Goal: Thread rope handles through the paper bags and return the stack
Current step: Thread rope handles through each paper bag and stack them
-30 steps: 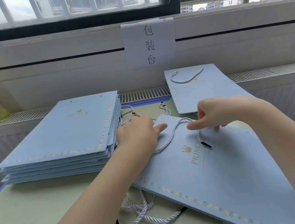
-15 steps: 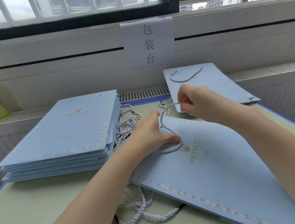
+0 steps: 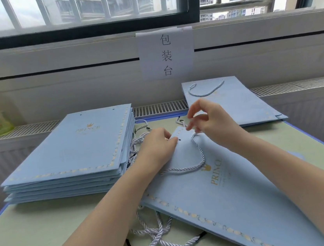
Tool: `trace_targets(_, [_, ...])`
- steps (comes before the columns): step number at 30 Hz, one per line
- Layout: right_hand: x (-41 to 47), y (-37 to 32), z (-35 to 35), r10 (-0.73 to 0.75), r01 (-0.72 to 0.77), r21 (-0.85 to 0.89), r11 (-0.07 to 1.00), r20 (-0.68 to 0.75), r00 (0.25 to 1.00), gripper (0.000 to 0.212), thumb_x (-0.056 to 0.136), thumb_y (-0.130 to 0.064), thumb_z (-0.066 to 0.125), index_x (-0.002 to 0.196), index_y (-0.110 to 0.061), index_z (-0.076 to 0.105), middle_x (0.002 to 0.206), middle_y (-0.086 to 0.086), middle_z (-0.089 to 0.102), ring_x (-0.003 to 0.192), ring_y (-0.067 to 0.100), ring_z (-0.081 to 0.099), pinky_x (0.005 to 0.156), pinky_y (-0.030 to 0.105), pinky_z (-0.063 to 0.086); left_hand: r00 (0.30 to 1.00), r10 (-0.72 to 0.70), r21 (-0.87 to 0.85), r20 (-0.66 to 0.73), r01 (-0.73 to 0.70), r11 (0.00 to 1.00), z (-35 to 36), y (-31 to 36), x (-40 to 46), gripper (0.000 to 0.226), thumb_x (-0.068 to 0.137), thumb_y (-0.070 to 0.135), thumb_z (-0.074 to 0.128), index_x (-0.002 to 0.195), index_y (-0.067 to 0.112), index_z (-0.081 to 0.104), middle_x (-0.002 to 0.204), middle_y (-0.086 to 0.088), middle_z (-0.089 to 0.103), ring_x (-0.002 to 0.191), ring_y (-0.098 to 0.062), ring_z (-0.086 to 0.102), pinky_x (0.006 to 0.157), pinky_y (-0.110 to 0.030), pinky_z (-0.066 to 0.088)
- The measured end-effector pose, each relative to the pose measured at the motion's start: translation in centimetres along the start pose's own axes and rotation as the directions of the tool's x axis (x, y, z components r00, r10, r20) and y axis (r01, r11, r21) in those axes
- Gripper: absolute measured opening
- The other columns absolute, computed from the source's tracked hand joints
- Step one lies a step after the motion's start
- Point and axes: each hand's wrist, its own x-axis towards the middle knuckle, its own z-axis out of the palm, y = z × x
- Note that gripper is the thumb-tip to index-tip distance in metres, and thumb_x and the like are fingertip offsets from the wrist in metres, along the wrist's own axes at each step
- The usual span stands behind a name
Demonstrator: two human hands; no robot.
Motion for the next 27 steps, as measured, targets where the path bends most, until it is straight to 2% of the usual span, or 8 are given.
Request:
trace_targets(2, [-0.1, -0.2, 0.2, 0.027, -0.022, -0.065, 0.998, 0.067, 0.997, 0.022, 0.088, 0.01, 0.048, 0.09, -0.012, 0.047, 0.098, 0.005, 0.053, 0.057, 0.002, 0.062, 0.057, 0.013, 0.047, 1.0, 0.008, -0.074, -0.006, -0.008, 0.997, -0.5, 0.3, 0.0, 0.014, 0.091, 0.02, 0.058, 0.093, 0.009, 0.065, 0.089, -0.006, 0.059, 0.085, -0.021, 0.055, 0.077, -0.029, 0.043])
trace_targets(5, [0.0, -0.5, -0.1, -0.028, 0.045, -0.17, 0.984, 0.104, 0.994, 0.019, 0.086, 0.008, 0.057, 0.086, -0.011, 0.057, 0.079, 0.0, 0.061, 0.057, 0.002, 0.062, 0.06, 0.012, 0.048, 0.998, -0.051, -0.25, 0.048, 0.062, 0.966, -1.3, 0.7, -0.3, 0.022, 0.091, 0.011, 0.056, 0.07, 0.014, 0.061, 0.069, -0.005, 0.057, 0.061, -0.016, 0.049, 0.055, -0.021, 0.041])
trace_targets(7, [0.0, -0.6, -0.3, -0.079, 0.116, -0.271, 0.956, 0.142, 0.987, 0.016, 0.083, 0.004, 0.063, 0.081, -0.011, 0.066, 0.072, -0.001, 0.065, 0.061, 0.004, 0.06, 0.064, 0.011, 0.047, 0.987, -0.114, -0.384, 0.117, 0.151, 0.911, -1.8, 0.7, -0.5, 0.027, 0.092, 0.008, 0.055, 0.067, 0.015, 0.058, 0.064, -0.004, 0.055, 0.055, -0.014, 0.048, 0.046, -0.016, 0.038])
trace_targets(12, [-0.3, -0.7, 0.3, -0.219, 0.289, -0.444, 0.848, 0.203, 0.954, 0.014, 0.08, 0.003, 0.064, 0.082, -0.008, 0.072, 0.082, 0.002, 0.063, 0.075, 0.017, 0.059, 0.073, 0.021, 0.045, 0.963, -0.157, -0.562, 0.218, 0.255, 0.787, -2.4, 0.5, -0.2, 0.034, 0.093, -0.002, 0.041, 0.068, 0.008, 0.063, 0.06, -0.008, 0.062, 0.05, -0.017, 0.055, 0.047, -0.018, 0.044])
trace_targets(15, [-0.4, -0.6, 0.5, -0.36, 0.414, -0.557, 0.72, 0.21, 0.909, 0.015, 0.079, 0.003, 0.065, 0.078, -0.01, 0.071, 0.079, 0.004, 0.058, 0.064, 0.024, 0.055, 0.061, 0.034, 0.049, 0.942, -0.174, -0.587, 0.287, 0.317, 0.745, -2.5, 0.3, 0.1, 0.032, 0.093, -0.003, 0.039, 0.077, 0.008, 0.063, 0.07, -0.011, 0.063, 0.061, -0.021, 0.057, 0.057, -0.026, 0.046])
trace_targets(17, [-0.6, -0.8, 0.8, -0.404, 0.453, -0.619, 0.642, 0.23, 0.886, 0.014, 0.077, 0.004, 0.067, 0.077, -0.01, 0.069, 0.075, 0.005, 0.054, 0.056, 0.026, 0.051, 0.05, 0.033, 0.046, 0.927, -0.162, -0.611, 0.337, 0.347, 0.712, -2.7, 0.2, 0.1, 0.024, 0.09, -0.004, 0.044, 0.081, 0.007, 0.063, 0.074, -0.011, 0.063, 0.064, -0.023, 0.057, 0.06, -0.029, 0.047])
trace_targets(23, [-0.4, -2.1, 1.1, -0.271, 0.321, -0.486, 0.813, 0.172, 0.947, 0.01, 0.081, -0.01, 0.069, 0.09, -0.007, 0.07, 0.078, -0.002, 0.054, 0.071, 0.016, 0.05, 0.067, 0.021, 0.037, 0.901, -0.093, -0.638, 0.424, 0.37, 0.676, -3.1, 0.2, 0.0, 0.028, 0.089, -0.003, 0.045, 0.107, 0.003, 0.066, 0.091, -0.017, 0.068, 0.074, -0.027, 0.063, 0.063, -0.029, 0.053])
trace_targets(27, [-0.4, -2.0, 0.5, -0.254, 0.281, -0.473, 0.835, 0.122, 0.96, 0.005, 0.082, -0.01, 0.068, 0.085, -0.006, 0.069, 0.076, -0.003, 0.057, 0.074, 0.015, 0.053, 0.067, 0.02, 0.038, 0.899, -0.062, -0.678, 0.435, 0.372, 0.634, -3.2, 0.2, 0.0, 0.032, 0.089, -0.004, 0.043, 0.108, 0.006, 0.067, 0.091, -0.016, 0.068, 0.07, -0.025, 0.064, 0.061, -0.028, 0.054])
